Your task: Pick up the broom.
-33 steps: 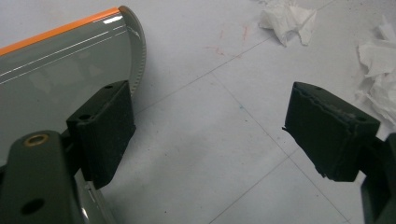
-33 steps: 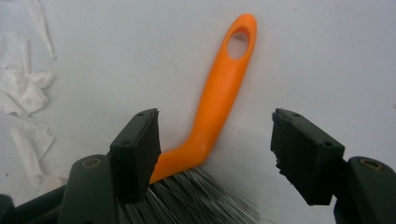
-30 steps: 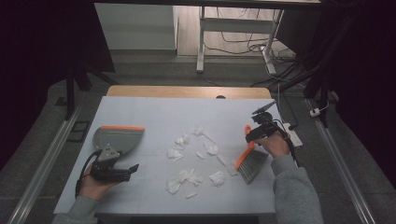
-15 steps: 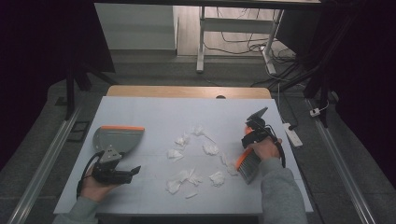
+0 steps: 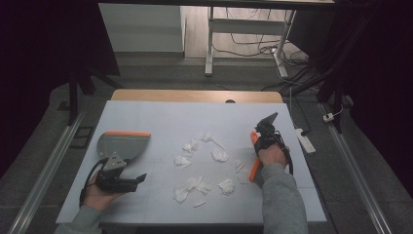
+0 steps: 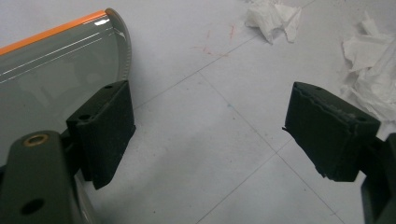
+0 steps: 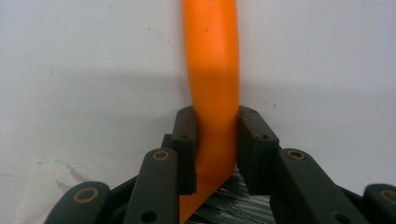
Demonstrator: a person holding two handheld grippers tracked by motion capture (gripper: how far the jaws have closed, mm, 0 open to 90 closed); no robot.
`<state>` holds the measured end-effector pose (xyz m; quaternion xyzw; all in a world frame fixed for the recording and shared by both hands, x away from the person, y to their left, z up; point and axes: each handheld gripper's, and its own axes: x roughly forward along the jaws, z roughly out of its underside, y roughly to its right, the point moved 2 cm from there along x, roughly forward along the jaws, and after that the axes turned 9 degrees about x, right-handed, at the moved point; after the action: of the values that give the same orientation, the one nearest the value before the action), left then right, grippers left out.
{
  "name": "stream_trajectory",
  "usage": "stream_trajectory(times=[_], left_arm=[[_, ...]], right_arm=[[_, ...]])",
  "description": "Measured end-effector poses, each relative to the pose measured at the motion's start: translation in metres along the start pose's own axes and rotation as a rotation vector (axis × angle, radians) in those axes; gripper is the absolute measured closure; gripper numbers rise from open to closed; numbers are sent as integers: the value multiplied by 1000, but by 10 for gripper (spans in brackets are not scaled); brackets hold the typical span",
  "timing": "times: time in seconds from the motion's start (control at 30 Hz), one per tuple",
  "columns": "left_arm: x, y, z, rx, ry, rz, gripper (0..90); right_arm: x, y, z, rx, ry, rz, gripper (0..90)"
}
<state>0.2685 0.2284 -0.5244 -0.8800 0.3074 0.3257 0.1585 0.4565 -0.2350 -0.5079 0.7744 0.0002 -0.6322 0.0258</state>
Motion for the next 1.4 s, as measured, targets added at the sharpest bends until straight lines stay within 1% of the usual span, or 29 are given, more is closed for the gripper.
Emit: stream_trajectory(times=[0.07, 0.1, 0.13, 0.17, 0.27, 0.4, 0.43, 0.47, 0.53, 0.57, 0.6, 0.63, 0.7, 0.73, 0.77, 0.8, 0.83, 0.87, 0.9, 0.93, 0.97, 1.03, 1.07, 1.23, 1.27, 1.3, 1.33, 1.37, 1.4], left_arm=[[0, 0, 0, 0, 0, -1, 165], [0, 0, 0, 0, 0, -1, 165], [0, 0, 0, 1, -1, -2, 165], [0, 0, 0, 0, -1, -2, 165], [1, 0, 1, -2, -4, -2, 165], [2, 0, 1, -4, -8, -4, 165], [2, 0, 0, -3, -8, -5, 165], [2, 0, 0, -4, -8, -6, 165], [2, -1, 0, -5, -7, -7, 165], [2, -1, 0, -5, -8, -9, 165], [2, -1, 0, -5, -8, -9, 165], [2, -1, 0, -5, -8, -9, 165], [3, -1, 0, -6, -8, -10, 165], [3, -1, 0, -6, -8, -10, 165], [3, -1, 0, -7, -7, -11, 165], [3, -1, -1, -8, -9, -13, 165], [4, -1, -1, -7, -9, -12, 165], [4, -1, -1, -7, -10, -11, 165], [4, -1, -1, -6, -11, -11, 165], [4, -1, -2, -8, -10, -12, 165], [4, -1, -2, -10, -10, -13, 166], [5, -1, -3, -8, -9, -15, 166], [5, 0, -4, -8, -9, -15, 166], [6, 3, -7, -1, -6, -14, 166], [6, 4, -8, -1, -5, -15, 166], [6, 5, -9, 0, -2, -13, 166], [6, 6, -10, 0, 0, -14, 166], [6, 6, -10, 2, 1, -10, 166], [6, 7, -11, 4, 2, -10, 166]], right_arm=[[0, 0, 0, 0, 3, 0, 705], [0, 2, 0, -8, 5, -19, 707], [0, 2, 0, -8, 5, -19, 707], [0, 4, 1, -38, 12, -36, 708], [-2, 11, 2, -76, 6, -87, 709], [-12, 22, 4, -87, 35, -171, 711], [-15, 25, 5, -93, 41, -188, 711], [-15, 25, 5, -93, 41, -188, 711], [-25, 33, 7, -105, 69, -227, 712], [-25, 33, 7, -105, 69, -227, 712], [-30, 35, 8, -103, 76, -243, 712], [-37, 40, 10, -106, 99, -282, 712], [-45, 42, 12, -110, 127, -310, 712], [-45, 42, 12, -110, 127, -310, 712], [-49, 44, 12, -114, 136, -330, 712], [-57, 45, 14, -122, 167, -361, 712], [-57, 45, 14, -122, 167, -361, 712], [-64, 45, 15, -130, 195, -396, 712], [-68, 43, 16, -131, 211, -411, 712], [-68, 43, 16, -131, 211, -411, 712], [-73, 41, 18, -137, 243, -438, 712], [-78, 38, 20, -148, 264, -475, 712], [-80, 36, 20, -154, 279, -485, 711], [-87, 23, 25, -159, 342, -548, 710], [-88, 20, 26, -158, 356, -559, 711], [-88, 20, 26, -158, 356, -559, 711], [-89, 18, 27, -161, 370, -573, 710], [-91, 12, 28, -161, 389, -610, 710], [-92, 10, 29, -162, 404, -622, 710]])
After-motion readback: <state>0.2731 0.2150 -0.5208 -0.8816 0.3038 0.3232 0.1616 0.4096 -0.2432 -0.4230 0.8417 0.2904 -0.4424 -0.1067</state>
